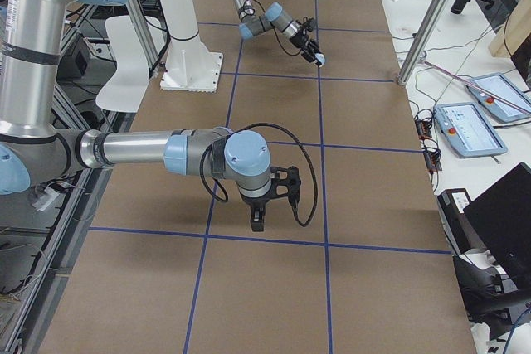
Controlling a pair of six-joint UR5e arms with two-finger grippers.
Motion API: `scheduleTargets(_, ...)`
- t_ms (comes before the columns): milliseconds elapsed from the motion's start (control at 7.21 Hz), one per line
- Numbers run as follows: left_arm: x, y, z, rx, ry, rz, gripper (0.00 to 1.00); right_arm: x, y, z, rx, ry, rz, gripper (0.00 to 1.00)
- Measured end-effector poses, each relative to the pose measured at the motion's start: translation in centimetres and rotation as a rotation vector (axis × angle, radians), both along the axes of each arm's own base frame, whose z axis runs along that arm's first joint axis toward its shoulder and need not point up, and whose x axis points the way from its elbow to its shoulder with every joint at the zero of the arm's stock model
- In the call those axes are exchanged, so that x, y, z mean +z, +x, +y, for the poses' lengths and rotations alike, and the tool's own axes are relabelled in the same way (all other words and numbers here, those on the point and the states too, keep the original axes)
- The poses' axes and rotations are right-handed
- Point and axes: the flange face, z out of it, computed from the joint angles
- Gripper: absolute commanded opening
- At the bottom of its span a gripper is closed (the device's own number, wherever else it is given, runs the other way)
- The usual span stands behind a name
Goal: Place and press bell with both arms
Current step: 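Carry the blue bell with the left gripper over the table center, then lower the blue bell onto the grid center and open the left gripper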
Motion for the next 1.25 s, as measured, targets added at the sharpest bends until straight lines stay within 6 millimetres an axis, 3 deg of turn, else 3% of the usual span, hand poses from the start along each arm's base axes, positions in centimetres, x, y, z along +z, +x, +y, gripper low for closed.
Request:
scheduleTargets(277,0.0,2.6,0.1,-0.004,-0.002,-0.015,0.00,0.1,0.0,0.0,0.001,-0.002,-0.001,1.00)
scheduleTargets(832,-0.3,4.4,0.0,0.007,-0.011,-0.031,0.01,0.1,0.0,0.0,0.001,-0.004,-0.005,1.00)
scheduleTargets(1249,-0.2,5.0,0.6,0.020,-0.013,-0.035,0.11,0.0,-0.1,0.0,0.001,-0.003,-0.014,1.00)
